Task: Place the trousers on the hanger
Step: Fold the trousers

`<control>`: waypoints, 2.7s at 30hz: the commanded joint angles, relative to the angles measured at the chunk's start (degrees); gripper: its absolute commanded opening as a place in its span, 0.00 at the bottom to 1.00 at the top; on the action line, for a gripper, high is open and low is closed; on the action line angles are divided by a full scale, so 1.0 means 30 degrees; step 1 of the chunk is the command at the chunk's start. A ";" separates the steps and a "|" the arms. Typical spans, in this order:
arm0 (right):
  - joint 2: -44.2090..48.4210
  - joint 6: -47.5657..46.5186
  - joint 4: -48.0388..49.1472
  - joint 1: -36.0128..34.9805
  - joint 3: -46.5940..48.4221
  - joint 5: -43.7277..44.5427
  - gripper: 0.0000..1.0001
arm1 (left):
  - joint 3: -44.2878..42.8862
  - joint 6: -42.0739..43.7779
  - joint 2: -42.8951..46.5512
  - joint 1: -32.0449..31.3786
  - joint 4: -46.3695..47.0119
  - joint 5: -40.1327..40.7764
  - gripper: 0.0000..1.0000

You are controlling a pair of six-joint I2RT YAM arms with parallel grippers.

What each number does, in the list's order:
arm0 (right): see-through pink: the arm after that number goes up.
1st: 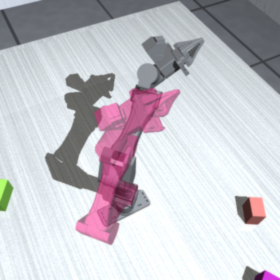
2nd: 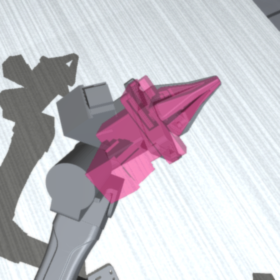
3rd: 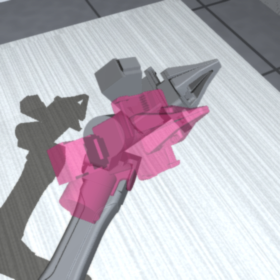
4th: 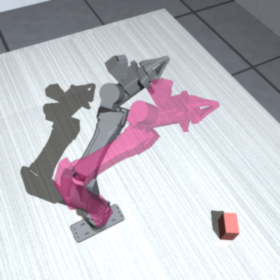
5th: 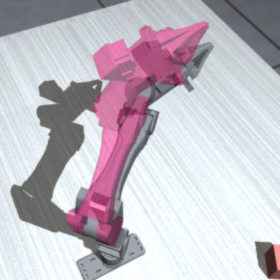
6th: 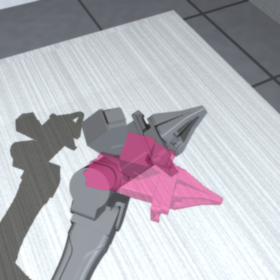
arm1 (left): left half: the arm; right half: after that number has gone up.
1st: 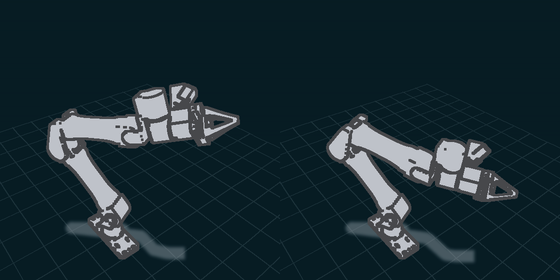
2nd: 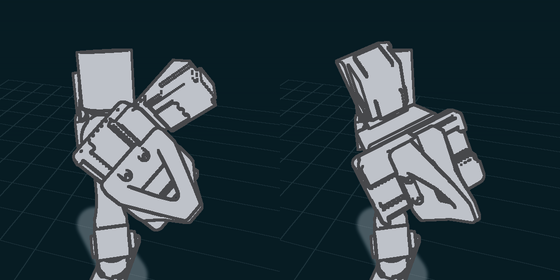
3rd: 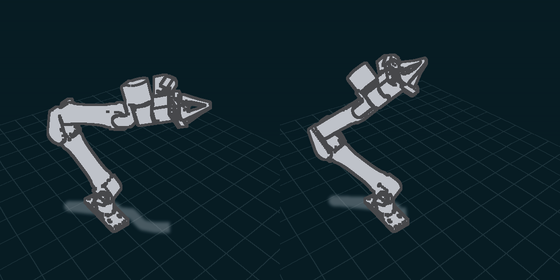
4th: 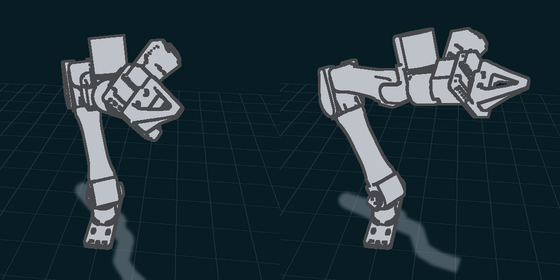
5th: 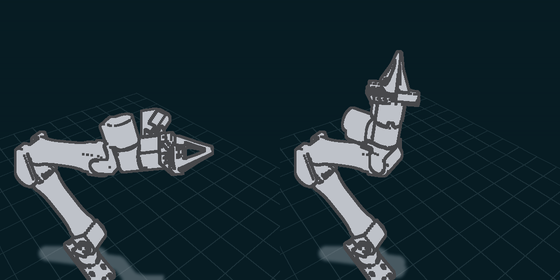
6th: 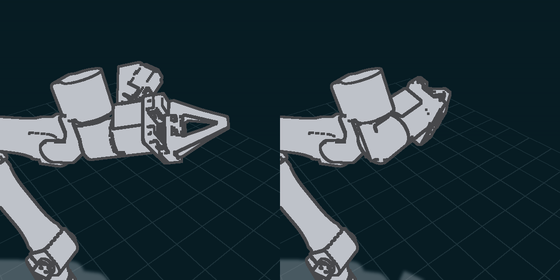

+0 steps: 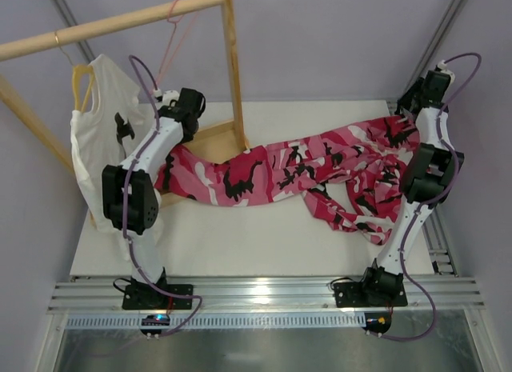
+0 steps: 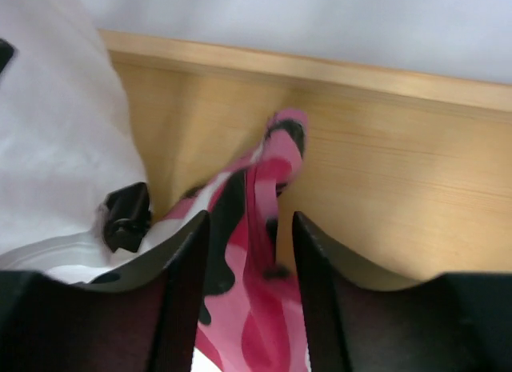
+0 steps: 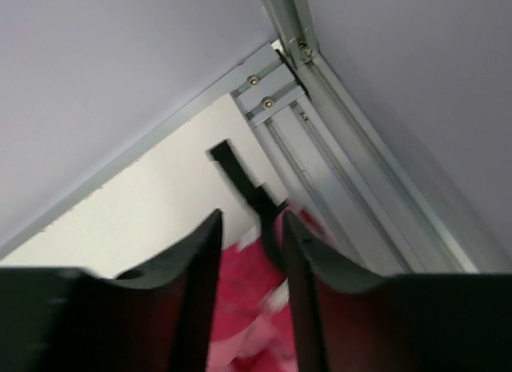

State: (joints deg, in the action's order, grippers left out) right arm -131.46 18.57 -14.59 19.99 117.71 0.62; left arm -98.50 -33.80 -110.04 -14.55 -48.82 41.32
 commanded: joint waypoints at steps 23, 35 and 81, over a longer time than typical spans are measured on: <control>1.4805 0.0023 -0.4393 -1.0202 -1.4767 -0.2348 0.55 | 0.7224 0.0047 0.7059 -0.1946 0.0509 -0.5683 0.69; 1.6695 -0.0476 -0.1528 -1.2198 -2.1776 -0.2229 0.53 | 0.8458 -0.0802 0.6915 -0.2593 0.2530 -0.9056 0.70; 2.3164 -0.0652 -0.0119 -1.6536 -2.3094 -1.4385 0.04 | 1.3848 -0.1472 0.9142 -0.5728 1.5302 -2.3497 0.88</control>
State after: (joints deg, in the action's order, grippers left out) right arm -62.92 14.81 -17.74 -29.47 47.37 -38.02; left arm -56.71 -36.07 -82.48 -32.01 -14.98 -20.27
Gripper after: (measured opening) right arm 0.049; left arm 0.863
